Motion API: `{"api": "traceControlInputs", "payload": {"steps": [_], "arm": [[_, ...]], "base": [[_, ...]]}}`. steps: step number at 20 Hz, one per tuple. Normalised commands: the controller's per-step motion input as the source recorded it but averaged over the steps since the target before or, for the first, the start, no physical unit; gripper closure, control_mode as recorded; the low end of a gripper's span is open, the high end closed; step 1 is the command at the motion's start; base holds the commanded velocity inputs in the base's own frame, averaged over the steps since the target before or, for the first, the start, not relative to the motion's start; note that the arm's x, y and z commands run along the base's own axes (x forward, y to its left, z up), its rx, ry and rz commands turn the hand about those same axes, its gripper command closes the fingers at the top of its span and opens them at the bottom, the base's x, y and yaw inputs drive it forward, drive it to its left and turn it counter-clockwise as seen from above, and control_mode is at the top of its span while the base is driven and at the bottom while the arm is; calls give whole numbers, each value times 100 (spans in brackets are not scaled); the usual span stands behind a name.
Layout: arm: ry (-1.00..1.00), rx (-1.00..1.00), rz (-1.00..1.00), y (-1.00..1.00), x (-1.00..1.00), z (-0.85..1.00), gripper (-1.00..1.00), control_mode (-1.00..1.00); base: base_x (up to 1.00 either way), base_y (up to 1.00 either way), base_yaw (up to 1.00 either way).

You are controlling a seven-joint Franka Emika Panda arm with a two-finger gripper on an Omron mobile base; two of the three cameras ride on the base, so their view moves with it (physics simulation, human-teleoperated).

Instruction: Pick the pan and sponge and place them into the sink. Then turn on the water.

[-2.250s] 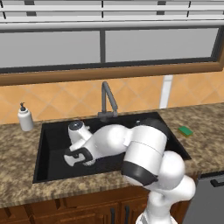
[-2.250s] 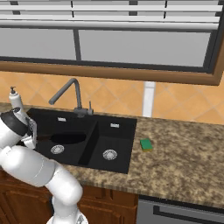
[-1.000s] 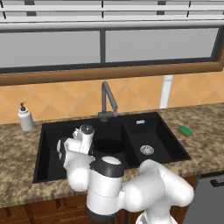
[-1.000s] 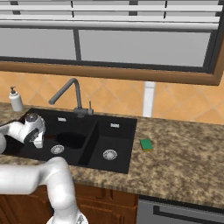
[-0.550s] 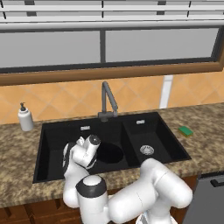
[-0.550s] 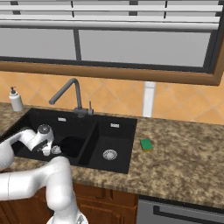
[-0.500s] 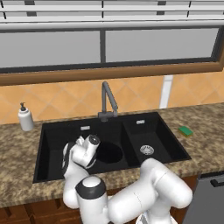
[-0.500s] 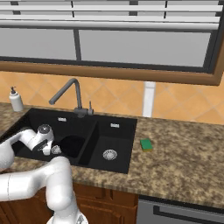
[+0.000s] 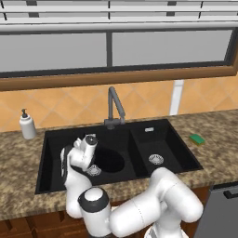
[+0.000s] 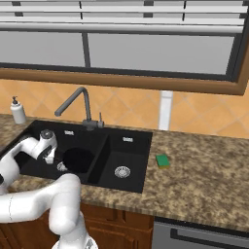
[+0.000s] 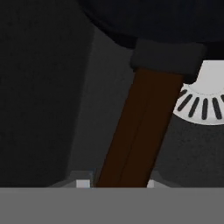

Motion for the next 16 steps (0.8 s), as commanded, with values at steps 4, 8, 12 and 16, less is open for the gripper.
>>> {"api": "traceControlInputs", "payload": {"steps": [4, 8, 12, 16], "arm": [[0, 1, 0, 4, -8, 0, -100, -100], [-6, 6, 0, 0, -53, 4, -100, -100], [-16, 7, 2, 25, -81, 48, -100, -100], [-7, -1, 1, 59, -62, 84, -100, -100]], "base": [[0, 0, 0], [0, 0, 0], [0, 0, 0], [0, 0, 0]]}}
